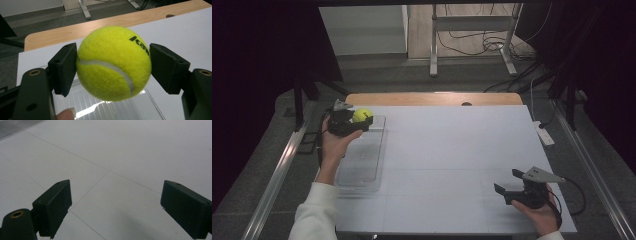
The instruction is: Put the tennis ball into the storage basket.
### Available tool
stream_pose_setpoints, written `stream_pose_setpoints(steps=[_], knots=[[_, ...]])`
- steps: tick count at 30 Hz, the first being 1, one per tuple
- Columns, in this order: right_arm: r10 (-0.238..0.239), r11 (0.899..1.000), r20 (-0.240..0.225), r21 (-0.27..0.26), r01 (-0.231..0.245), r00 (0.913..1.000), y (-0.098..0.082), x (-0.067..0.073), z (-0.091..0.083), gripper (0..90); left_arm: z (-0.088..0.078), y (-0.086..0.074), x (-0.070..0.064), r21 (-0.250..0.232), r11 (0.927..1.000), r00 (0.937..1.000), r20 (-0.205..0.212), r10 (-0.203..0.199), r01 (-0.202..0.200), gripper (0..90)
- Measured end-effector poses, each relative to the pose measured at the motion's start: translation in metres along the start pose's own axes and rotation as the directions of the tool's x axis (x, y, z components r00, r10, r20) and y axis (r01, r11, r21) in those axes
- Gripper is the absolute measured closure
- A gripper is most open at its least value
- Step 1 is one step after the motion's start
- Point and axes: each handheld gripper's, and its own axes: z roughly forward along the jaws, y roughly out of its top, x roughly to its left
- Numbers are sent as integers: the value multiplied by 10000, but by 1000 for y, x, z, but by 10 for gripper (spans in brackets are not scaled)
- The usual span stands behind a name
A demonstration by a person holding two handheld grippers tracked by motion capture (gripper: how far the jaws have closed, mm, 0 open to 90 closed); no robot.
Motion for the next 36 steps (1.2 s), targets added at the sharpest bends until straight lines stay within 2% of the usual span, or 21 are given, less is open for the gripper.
stream_pose_setpoints(steps=[4, 9, 13, 16, 23, 29, 36], knots=[[4, 10000, -7, 10, -4, 10000, 0, 0, 0, 101, 3, 2, 5, 67, 10000, 9996, -284, -53, 55, 266], [-20, 10000, 23, 24, 20, 10000, 0, 1, 0, 101, 8, 1, 16, 218, 9987, 9979, -448, -460, 470, 265], [-3, 10000, -10, 11, 3, 10000, 0, 1, 0, 101, 11, 1, 21, 328, 9978, 9964, -636, -559, 580, 265], [11, 10000, -25, 19, -11, 10000, 0, 1, 1, 101, 13, 1, 26, 456, 9965, 9935, -929, -650, 695, 265], [20, 10000, -39, 29, -20, 10000, 0, 1, 1, 101, 17, -1, 36, 608, 9936, 9908, -1027, -884, 949, 265], [30, 10000, -73, 53, -30, 10000, 0, 0, 2, 101, 21, -2, 39, 771, 9923, 9897, -1123, -883, 972, 265], [35, 10000, -57, 48, -35, 10000, 0, 0, 2, 101, 25, -3, 38, 971, 9909, 9910, -1054, -825, 928, 265]])
